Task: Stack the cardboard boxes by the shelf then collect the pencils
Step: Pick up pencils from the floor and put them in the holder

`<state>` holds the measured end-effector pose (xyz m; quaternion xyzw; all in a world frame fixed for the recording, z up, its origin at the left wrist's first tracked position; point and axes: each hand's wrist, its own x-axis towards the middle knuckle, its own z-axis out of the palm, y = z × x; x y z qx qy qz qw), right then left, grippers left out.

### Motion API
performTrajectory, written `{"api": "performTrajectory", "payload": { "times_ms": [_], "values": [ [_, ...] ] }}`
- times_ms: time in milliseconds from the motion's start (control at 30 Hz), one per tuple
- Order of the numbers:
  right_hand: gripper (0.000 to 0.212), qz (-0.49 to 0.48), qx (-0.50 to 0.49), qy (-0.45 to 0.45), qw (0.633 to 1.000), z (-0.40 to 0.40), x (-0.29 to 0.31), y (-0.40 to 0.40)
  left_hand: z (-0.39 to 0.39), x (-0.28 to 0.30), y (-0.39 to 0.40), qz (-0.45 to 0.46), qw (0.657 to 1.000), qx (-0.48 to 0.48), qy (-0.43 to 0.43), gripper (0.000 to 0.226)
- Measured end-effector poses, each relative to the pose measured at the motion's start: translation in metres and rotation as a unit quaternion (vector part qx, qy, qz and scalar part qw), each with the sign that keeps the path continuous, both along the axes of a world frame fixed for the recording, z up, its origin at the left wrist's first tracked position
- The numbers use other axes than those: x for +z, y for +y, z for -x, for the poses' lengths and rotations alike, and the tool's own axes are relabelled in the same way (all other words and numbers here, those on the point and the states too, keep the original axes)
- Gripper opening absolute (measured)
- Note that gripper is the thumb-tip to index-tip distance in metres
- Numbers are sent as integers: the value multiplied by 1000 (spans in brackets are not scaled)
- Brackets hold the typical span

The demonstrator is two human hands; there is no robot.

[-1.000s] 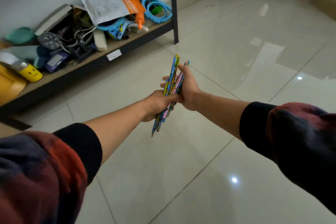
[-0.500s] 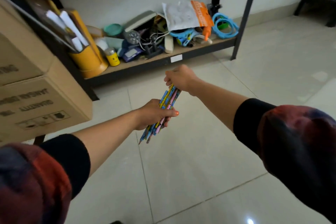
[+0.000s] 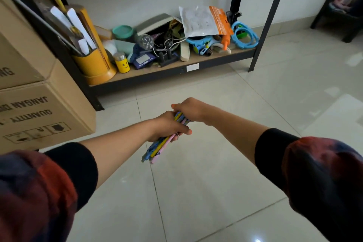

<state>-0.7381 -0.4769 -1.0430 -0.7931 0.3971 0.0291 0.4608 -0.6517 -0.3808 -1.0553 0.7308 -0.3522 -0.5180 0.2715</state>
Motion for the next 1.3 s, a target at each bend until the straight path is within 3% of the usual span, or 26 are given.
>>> {"api": "performTrajectory", "payload": {
  "times_ms": [67, 133, 200, 233, 300, 400, 533, 600, 633, 767, 867, 933, 1033, 1100, 1300],
  "values": [
    [41, 19, -33, -57, 998, -8, -3, 0, -10, -1, -6, -3, 1000, 5, -23, 25],
    [65, 19, -131, -145, 980, -18, 1, -1, -23, 4, -13, 25, 998, 22, -57, 29],
    [86, -52, -224, -196, 953, -38, 9, 0, -42, 19, -21, 80, 993, 41, -81, 30],
    [81, -111, -237, -200, 944, -47, 16, 1, -50, 28, -25, 112, 989, 43, -88, 27],
    [60, -196, -205, -189, 940, -65, 33, 4, -65, 48, -30, 166, 979, 48, -108, 13],
    [44, -182, -179, -240, 937, -88, 57, 8, -83, 71, -34, 237, 959, 69, -138, 10],
    [31, -120, -172, -318, 925, -125, 97, 12, -114, 99, -33, 281, 945, 154, -64, 26],
    [29, -104, -157, -339, 922, -142, 116, 13, -127, 122, -31, 297, 937, 171, -76, 56],
    [28, -99, -151, -348, 920, -147, 123, 13, -133, 130, -30, 308, 931, 165, -104, 60],
    [27, -86, -119, -392, 908, -171, 149, 12, -158, 150, -28, 349, 901, 163, -198, 50],
    [24, -81, -107, -391, 911, -186, 156, 14, -171, 157, -23, 349, 898, 188, -191, 52],
    [23, -81, -96, -397, 909, -197, 170, 8, -182, 164, -17, 325, 916, 181, -153, 53],
    [22, -68, -80, -429, 897, -211, 204, -12, -193, 175, -14, 300, 942, 89, -119, 21],
    [24, -61, -73, -441, 892, -220, 229, -23, -199, 188, -20, 325, 934, 109, -99, 9],
    [15, -56, -20, -429, 902, -237, 292, -51, -217, 248, -45, 347, 912, 173, -131, 19]
  ]
}}
